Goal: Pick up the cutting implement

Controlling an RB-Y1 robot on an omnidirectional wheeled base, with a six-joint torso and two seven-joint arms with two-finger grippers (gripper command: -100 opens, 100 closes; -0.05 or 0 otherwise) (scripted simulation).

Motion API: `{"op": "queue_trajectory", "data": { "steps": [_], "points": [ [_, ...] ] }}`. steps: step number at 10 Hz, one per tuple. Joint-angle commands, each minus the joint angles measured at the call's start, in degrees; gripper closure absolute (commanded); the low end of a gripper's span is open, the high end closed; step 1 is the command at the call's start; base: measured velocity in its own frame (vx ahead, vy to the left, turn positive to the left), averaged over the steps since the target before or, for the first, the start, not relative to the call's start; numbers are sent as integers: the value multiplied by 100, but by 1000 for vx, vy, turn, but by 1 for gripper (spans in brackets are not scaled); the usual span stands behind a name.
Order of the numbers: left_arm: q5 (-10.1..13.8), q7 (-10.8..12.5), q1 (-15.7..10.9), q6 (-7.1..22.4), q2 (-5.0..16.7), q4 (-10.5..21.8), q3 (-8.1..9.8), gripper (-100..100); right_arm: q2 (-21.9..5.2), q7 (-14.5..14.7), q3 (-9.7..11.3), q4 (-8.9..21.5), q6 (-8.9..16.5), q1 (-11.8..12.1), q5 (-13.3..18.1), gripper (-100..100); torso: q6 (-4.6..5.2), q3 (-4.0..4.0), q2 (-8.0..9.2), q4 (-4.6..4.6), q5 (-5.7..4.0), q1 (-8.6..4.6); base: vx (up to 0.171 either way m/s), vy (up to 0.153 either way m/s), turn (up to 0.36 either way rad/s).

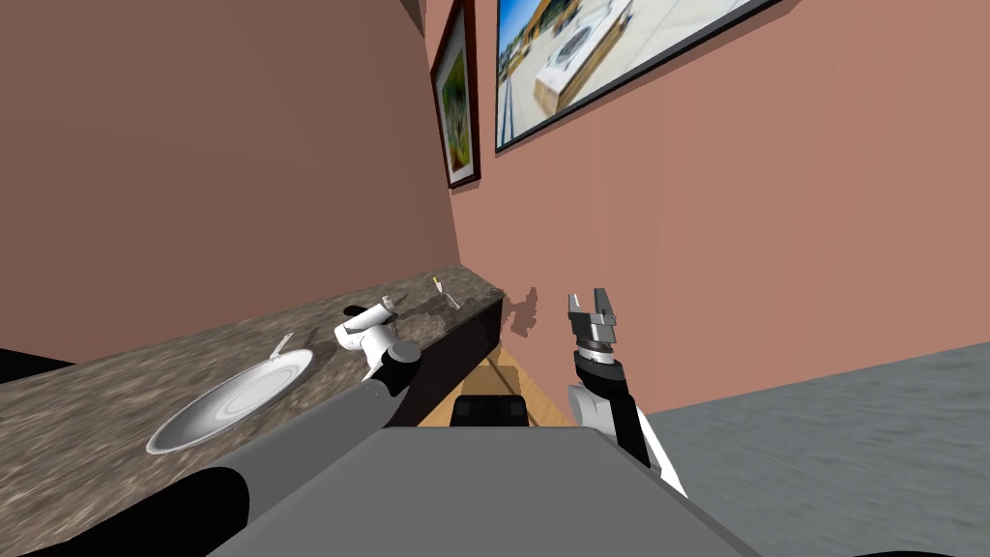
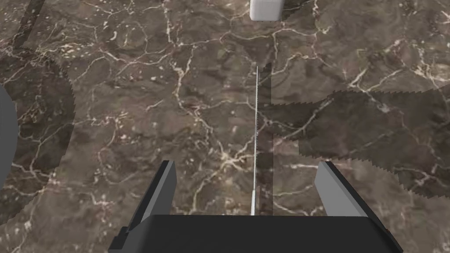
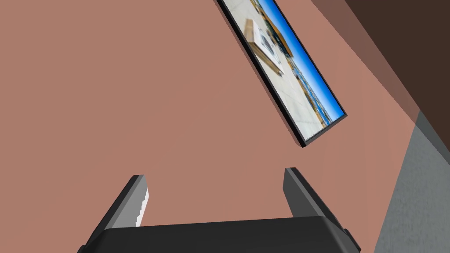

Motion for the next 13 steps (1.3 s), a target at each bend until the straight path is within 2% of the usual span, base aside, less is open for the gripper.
{"op": "queue_trajectory", "data": {
  "steps": [1, 4, 5, 6, 7, 8, 9, 11, 12, 13],
  "points": [
    [99, -145, -15, -127, -109, 178, 122, -100, 0, 0, 0, 0, 0, 0, 0, 0, 0, 0, 0, 0, 0, 0, -64, 87, 25],
    [170, -247, -38, -227, -329, 336, 216, -100, 0, 0, 0, 0, 0, 0, 0, 0, 1, -4, -8, -1, -1, -8, -29, 51, 14],
    [178, -237, -8, -205, -266, 303, 198, -100, 0, 0, 0, 0, 0, 0, 0, 0, 2, -8, -14, -3, -3, -15, -6, 12, -2],
    [182, -240, -6, -233, -274, 323, 203, 0, 1, 0, 1, 0, 0, 0, 0, 0, 1, -9, -17, -3, -5, -22, 0, 0, 0],
    [256, -526, -132, -230, -256, 325, 486, -100, 1, 0, 1, 0, 0, 1, 0, 0, 1, -10, -19, -3, -6, -26, 53, -27, 156],
    [256, -651, -132, -230, -256, 325, 486, -100, 1, 0, 0, 0, 0, 2, 0, 0, -3, -19, -35, -6, -8, -35, 62, -39, 90],
    [330, -818, -259, -230, -239, 330, 734, -100, 1, 0, 1, 0, 0, 1, 0, 0, 2, -23, -41, -8, -10, -40, 89, -40, 169],
    [330, -1069, -259, -230, -239, 330, 769, -100, 1, 0, 1, 0, 0, 1, 0, 0, 3, -29, -50, -11, -10, -40, 51, -23, 20],
    [405, -1273, -385, -230, -222, 334, 1041, -100, 1, 0, 1, 0, 0, 1, 0, 0, 3, -22, -37, -8, -8, -33, 52, -21, 157],
    [405, -1428, -385, -230, -222, 334, 1052, -100, 1, 0, 0, 0, 0, 2, 0, 0, -2, -23, -41, -8, -8, -34, 57, -33, 89]
  ]
}}
